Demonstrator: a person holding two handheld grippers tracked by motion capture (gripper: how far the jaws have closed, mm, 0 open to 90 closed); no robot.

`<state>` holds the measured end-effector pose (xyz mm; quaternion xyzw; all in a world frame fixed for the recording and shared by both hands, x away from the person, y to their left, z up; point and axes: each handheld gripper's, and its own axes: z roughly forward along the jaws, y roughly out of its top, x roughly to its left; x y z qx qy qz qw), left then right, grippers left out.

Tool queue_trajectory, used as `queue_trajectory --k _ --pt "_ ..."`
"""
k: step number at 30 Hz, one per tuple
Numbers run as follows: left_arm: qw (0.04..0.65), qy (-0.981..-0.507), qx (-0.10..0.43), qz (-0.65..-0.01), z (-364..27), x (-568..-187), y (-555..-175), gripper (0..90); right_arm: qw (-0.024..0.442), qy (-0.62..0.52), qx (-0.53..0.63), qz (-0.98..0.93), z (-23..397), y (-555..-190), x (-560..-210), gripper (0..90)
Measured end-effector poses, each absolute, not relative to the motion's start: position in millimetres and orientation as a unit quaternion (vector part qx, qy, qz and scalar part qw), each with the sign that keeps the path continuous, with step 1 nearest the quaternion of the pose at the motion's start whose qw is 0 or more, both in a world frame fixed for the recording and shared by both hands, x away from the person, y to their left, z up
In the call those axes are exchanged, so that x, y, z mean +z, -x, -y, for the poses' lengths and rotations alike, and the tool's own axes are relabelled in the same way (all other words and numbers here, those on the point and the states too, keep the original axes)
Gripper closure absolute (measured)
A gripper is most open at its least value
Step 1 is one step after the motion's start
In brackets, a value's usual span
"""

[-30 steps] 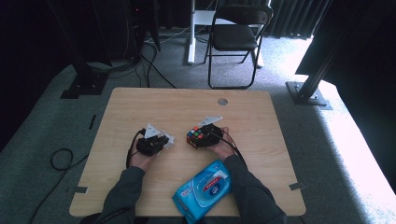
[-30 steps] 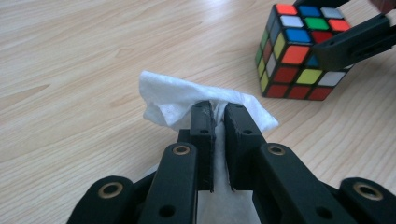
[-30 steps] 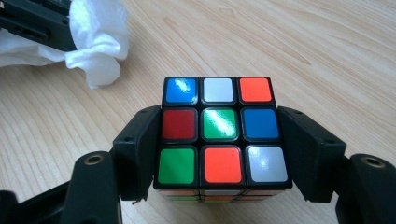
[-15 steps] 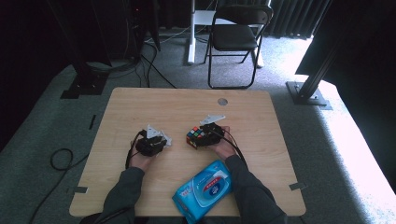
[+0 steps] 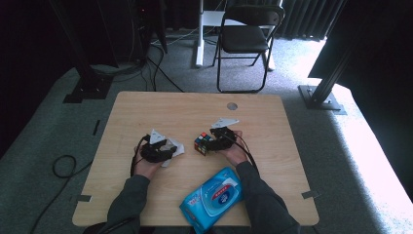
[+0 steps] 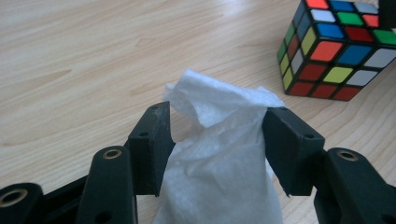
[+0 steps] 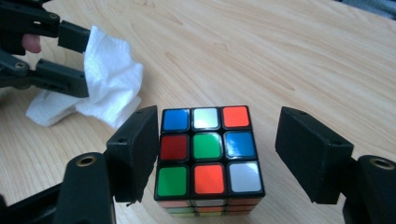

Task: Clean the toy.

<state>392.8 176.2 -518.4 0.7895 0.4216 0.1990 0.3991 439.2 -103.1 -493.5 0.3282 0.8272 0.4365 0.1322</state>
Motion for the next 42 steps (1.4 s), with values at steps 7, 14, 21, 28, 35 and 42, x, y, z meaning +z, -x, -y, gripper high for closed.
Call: queue_trajectory --k 7,14,21,28,35,42 --pt "0.399 -0.787 0.203 -0.425 -180.5 -513.6 -390.8 42.1 0.137 -0.333 0.444 -0.821 108.3 -439.9 -490.6 30.3" --pt "0.391 -0.794 0.194 -0.424 -187.5 -512.1 -387.6 41.6 0.142 -0.337 0.446 -0.817 111.1 -440.1 -489.9 30.3" --pt "0.385 -0.792 0.189 -0.435 -196.5 -513.0 -384.6 48.0 0.145 -0.340 0.448 -0.814 113.7 -439.8 -488.6 30.3" --pt "0.398 -0.781 0.192 -0.442 -205.1 -507.5 -382.8 46.0 0.147 -0.344 0.450 -0.811 115.5 -439.7 -488.4 30.3" --pt "0.415 -0.768 0.198 -0.446 -213.3 -500.7 -378.7 43.9 0.149 -0.346 0.453 -0.808 118.1 -440.0 -488.0 30.4" --pt "0.420 -0.761 0.197 -0.454 -215.7 -501.7 -378.8 43.7 0.150 -0.358 0.464 -0.796 127.8 -439.3 -487.9 32.3"
